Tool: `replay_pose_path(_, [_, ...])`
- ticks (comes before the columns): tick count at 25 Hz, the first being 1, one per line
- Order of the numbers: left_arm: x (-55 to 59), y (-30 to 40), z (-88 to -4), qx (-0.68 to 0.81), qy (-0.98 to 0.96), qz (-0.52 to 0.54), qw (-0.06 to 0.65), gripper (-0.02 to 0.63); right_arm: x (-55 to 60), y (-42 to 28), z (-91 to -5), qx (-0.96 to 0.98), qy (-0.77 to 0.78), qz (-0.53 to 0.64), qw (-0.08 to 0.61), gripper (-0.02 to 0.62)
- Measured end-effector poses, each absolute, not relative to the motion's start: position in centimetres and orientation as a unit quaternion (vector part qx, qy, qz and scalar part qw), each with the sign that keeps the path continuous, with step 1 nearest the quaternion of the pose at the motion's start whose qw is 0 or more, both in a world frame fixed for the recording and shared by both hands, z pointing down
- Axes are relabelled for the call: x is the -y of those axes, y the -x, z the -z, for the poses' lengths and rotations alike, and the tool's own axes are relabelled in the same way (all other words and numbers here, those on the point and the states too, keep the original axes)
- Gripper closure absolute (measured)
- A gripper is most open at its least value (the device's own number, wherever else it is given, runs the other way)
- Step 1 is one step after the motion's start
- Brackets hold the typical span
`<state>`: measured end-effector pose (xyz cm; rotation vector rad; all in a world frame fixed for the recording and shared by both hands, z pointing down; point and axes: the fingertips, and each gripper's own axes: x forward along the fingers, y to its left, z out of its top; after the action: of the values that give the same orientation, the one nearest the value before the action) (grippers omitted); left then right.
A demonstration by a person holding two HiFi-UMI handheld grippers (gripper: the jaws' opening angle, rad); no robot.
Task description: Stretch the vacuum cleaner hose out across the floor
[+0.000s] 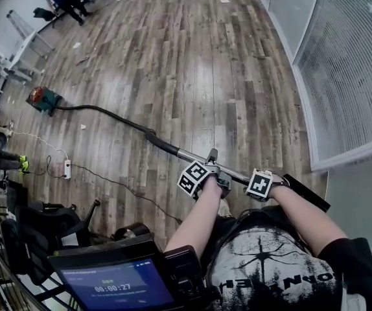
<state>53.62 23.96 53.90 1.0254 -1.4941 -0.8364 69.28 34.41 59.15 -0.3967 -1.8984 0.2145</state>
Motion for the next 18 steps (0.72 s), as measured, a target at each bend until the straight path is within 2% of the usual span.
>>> replay_pose_path(10, [-24.5, -60.6, -53.5, 0.648, -0.406, 0.369, 0.528, 0.554, -33.0, -77.1, -59.1, 0.799, 0.193, -0.058, 0.566, 0.512])
replay_pose_path(14, [-24.8, -63.2, -54.3, 0.655, -0.398, 0.370, 0.525, 0.552, -31.9, -82.8, -60.1, 0.754, 0.182, -0.050, 0.630, 0.512])
replay_pose_path(18, [-25.2, -64.5, -55.4, 0.657, -0.388, 0.370, 0.530, 0.548, -32.1, -83.3, -61.0, 0.762, 0.194, -0.044, 0.617, 0.512])
